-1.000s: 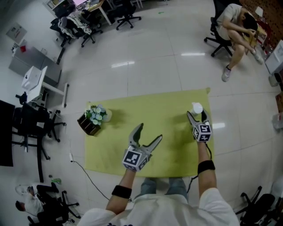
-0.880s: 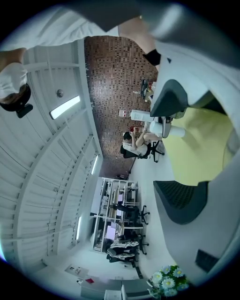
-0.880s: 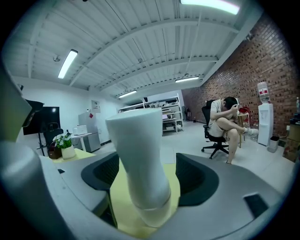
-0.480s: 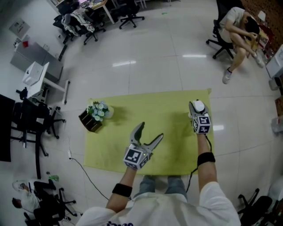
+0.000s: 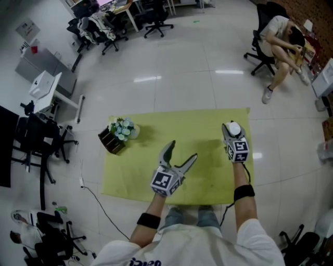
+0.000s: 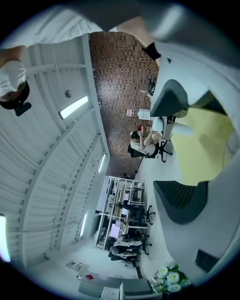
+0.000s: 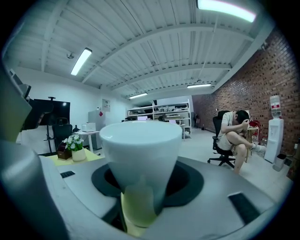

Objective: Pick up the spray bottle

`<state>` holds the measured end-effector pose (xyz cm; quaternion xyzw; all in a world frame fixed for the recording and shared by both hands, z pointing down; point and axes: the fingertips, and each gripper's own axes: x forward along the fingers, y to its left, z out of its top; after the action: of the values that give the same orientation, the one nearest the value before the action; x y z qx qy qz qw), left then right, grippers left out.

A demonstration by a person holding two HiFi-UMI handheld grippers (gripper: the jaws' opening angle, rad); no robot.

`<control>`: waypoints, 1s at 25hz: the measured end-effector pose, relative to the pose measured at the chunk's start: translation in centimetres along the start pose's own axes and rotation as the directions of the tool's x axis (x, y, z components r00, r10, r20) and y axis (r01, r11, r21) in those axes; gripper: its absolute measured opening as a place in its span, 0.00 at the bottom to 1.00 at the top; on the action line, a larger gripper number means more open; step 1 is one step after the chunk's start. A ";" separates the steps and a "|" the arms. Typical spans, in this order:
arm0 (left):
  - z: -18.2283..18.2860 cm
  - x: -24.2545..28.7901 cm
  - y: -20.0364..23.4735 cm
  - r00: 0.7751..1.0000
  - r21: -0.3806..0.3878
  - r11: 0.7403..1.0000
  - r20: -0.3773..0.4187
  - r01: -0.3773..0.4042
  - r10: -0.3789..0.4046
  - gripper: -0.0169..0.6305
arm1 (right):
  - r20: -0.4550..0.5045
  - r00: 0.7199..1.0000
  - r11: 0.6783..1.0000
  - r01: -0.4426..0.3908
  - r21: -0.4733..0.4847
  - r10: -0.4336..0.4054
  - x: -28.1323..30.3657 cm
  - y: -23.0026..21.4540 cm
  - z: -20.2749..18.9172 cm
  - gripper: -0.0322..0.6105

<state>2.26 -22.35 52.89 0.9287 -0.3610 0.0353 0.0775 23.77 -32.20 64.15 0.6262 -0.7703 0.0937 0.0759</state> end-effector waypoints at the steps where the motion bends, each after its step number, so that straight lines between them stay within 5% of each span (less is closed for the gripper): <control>1: 0.2 -0.3 0.2 1.000 0.001 1.000 0.005 -0.005 0.005 0.70 | 0.011 1.000 1.000 -0.002 -0.006 0.002 -0.3 0.3 0.8 0.36; 11: 1.5 -5.4 3.9 0.995 0.106 0.990 0.046 -0.094 0.090 0.70 | 0.059 0.998 0.994 0.002 -0.109 0.005 -6.4 3.5 9.3 0.36; 25: 3.6 -17.4 8.1 0.950 0.082 0.950 0.111 -0.302 0.293 0.70 | 0.164 0.986 0.996 0.043 -0.082 -0.029 -18.7 9.0 11.5 0.35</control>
<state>-15.97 -17.25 48.16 0.8669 -0.4981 0.0189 0.0078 18.76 -15.43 48.12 0.6418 -0.7658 0.0077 0.0410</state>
